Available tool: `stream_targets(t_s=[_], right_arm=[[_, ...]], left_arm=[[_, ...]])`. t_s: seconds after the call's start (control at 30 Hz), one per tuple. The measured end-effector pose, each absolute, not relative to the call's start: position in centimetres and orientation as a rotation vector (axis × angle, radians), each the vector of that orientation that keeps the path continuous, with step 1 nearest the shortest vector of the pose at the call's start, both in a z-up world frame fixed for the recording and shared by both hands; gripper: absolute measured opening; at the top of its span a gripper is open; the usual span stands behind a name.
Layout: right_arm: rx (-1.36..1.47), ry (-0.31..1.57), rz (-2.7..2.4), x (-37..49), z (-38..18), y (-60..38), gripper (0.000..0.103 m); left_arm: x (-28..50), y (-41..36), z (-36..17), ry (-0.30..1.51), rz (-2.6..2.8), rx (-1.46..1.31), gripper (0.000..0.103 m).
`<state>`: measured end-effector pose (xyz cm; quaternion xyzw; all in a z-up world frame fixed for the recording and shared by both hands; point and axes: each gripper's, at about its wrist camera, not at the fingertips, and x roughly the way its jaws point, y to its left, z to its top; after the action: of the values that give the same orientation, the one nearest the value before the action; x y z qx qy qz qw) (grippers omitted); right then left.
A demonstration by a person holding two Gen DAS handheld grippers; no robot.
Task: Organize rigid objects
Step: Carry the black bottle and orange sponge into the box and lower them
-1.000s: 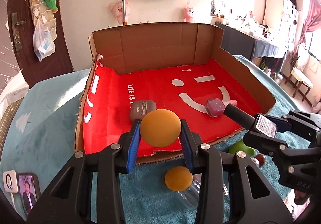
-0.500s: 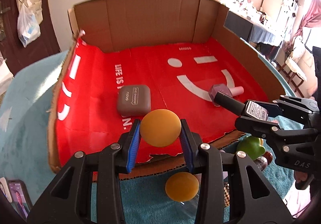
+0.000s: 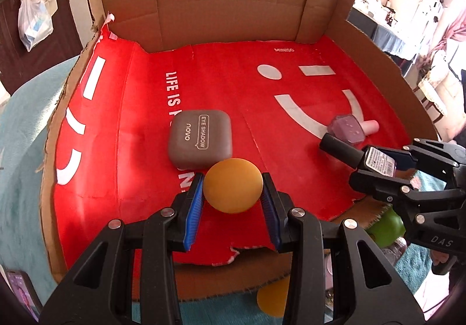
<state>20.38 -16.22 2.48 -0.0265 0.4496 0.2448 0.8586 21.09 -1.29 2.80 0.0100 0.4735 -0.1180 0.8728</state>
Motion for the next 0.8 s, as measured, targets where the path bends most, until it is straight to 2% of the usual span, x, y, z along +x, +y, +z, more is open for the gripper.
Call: stream_targets(t_s=[0.8], right_arm=[[-0.071,0.900,0.378,23.4,1.2,-16.2,0.038]], left_arm=[[24.7,-1.8,2.5,0.963,-0.187,0.046,0.036]])
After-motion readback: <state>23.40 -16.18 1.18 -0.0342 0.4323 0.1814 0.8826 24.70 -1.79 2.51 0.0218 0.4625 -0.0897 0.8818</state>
